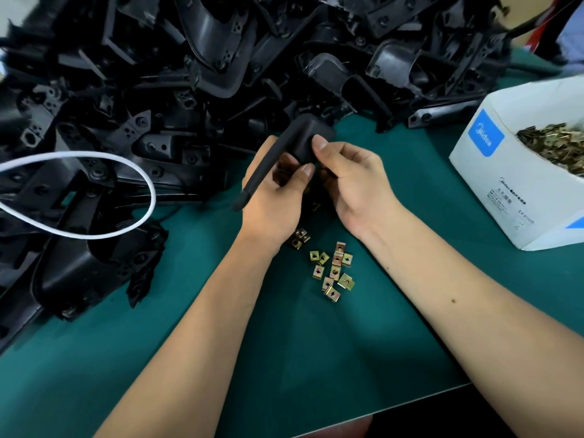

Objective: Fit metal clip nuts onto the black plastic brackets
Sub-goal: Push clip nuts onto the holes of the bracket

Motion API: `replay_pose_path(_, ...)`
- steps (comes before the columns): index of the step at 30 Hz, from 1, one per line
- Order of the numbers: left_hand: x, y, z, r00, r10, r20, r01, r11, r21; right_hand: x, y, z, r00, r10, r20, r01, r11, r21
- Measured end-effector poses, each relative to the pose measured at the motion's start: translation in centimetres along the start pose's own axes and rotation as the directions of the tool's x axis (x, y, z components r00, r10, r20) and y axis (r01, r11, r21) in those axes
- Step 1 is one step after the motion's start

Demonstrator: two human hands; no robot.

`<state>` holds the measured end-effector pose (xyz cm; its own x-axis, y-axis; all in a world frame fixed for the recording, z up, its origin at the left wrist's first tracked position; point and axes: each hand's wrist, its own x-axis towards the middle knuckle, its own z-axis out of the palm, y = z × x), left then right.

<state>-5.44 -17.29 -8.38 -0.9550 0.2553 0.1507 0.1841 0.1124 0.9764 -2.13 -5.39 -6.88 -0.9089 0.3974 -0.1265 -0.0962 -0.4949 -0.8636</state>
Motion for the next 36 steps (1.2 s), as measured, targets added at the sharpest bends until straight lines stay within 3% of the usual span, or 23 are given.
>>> replay_pose_path(5,-0.6,0.7,0.0,0.999,0.008,-0.032,-0.008,1.000,0.010,-0.2,0.0,-0.2,0.999,-0.035,0.007,0.036,0.999,-0.036)
replay_pose_path(12,-2.0,3.1,0.2,0.974,0.183,-0.137,-0.167,0.979,0.120,-1.5,-1.0,0.0,0.998,-0.054,0.045,0.055,0.998,-0.020)
replay_pose_path(17,-3.8,6.6,2.6,0.957,0.229,-0.179,-0.231,0.973,0.011,-4.4,-5.1,-0.9,0.966,-0.256,0.030,0.256,0.967,-0.016)
replay_pose_path(21,-5.7,11.2,7.9,0.931,0.338,-0.136,-0.355,0.926,-0.130,-8.2,-10.6,-3.7,0.893,-0.445,-0.065,0.448,0.893,0.042)
replay_pose_path(25,-9.4,15.0,16.8,0.878,0.466,0.104,-0.414,0.851,-0.322,-13.5,-15.9,-11.2,0.736,-0.611,-0.293,0.653,0.754,0.070)
replay_pose_path(27,-12.5,16.0,21.7,0.824,0.505,0.255,-0.411,0.844,-0.344,-16.4,-17.4,-16.1,0.672,-0.602,-0.432,0.710,0.690,0.141)
replay_pose_path(31,-19.8,14.5,30.5,0.673,0.526,0.520,-0.433,0.850,-0.299,-22.9,-16.8,-26.1,0.630,-0.480,-0.611,0.715,0.666,0.214)
replay_pose_path(33,-23.6,11.5,34.3,0.587,0.429,0.686,-0.394,0.892,-0.220,-26.5,-14.1,-30.6,0.621,-0.359,-0.697,0.687,0.676,0.264)
replay_pose_path(36,-27.7,5.5,37.6,0.435,0.206,0.876,-0.364,0.931,-0.038,-29.8,-8.3,-37.0,0.517,-0.082,-0.852,0.628,0.713,0.313)
